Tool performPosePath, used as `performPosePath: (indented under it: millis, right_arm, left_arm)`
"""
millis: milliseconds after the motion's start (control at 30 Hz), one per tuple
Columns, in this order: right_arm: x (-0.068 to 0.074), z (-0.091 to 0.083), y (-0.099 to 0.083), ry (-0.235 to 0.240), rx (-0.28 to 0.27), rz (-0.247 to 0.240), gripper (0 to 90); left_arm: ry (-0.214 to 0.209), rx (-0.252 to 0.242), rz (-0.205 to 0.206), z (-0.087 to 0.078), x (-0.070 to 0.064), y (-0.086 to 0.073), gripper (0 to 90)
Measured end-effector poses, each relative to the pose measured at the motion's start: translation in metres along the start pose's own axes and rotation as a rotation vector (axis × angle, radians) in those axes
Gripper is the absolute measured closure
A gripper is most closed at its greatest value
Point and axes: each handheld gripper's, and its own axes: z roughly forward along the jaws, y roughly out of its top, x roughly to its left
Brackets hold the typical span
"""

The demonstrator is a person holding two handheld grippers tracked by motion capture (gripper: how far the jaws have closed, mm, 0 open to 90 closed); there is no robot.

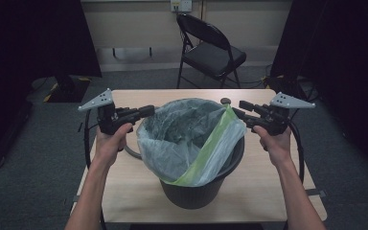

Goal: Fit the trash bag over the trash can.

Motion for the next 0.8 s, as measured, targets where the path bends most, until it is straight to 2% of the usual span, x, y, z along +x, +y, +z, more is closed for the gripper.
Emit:
performPosePath:
  millis: [100, 167, 233, 300, 433, 567, 633, 733, 800]
  right_arm:
    - [0.001, 0.0, 0.006, -0.011, -0.01, -0.005, 48.8]
    - [0.001, 0.001, 0.01, -0.014, -0.022, -0.008, 46.7]
    - [0.001, 0.002, 0.014, -0.018, -0.03, -0.01, 45.8]
    - [0.002, 0.003, 0.017, -0.016, -0.034, -0.016, 45.2]
    - [0.007, 0.004, 0.026, -0.007, -0.039, -0.034, 44.2]
    - [0.013, 0.005, 0.03, 0.012, -0.048, -0.044, 43.5]
    - [0.015, 0.006, 0.032, 0.02, -0.046, -0.043, 42.7]
    - [0.02, 0.006, 0.036, 0.03, -0.049, -0.049, 40.1]
    - [0.024, 0.005, 0.04, 0.036, -0.056, -0.052, 39.3]
  left_arm:
    - [-0.029, 0.027, 0.025, -0.007, -0.014, 0.0, 90.0]
    - [-0.021, 0.051, 0.049, -0.011, -0.019, 0.002, 90.0]
    - [-0.029, 0.039, 0.051, -0.012, -0.021, 0.006, 84.4]
    - [-0.009, 0.018, 0.045, -0.012, -0.019, 0.012, 73.1]
    - [0.002, -0.006, 0.027, 0.004, -0.006, 0.025, 60.7]
    - [0.005, 0.043, -0.003, 0.026, 0.006, 0.023, 54.6]
    - [0.018, 0.071, 0.007, 0.03, 0.007, 0.019, 61.9]
    - [0.009, 0.066, 0.014, 0.026, 0.004, 0.013, 83.4]
    - [-0.005, 0.062, 0.026, 0.02, 0.0, 0.011, 87.1]
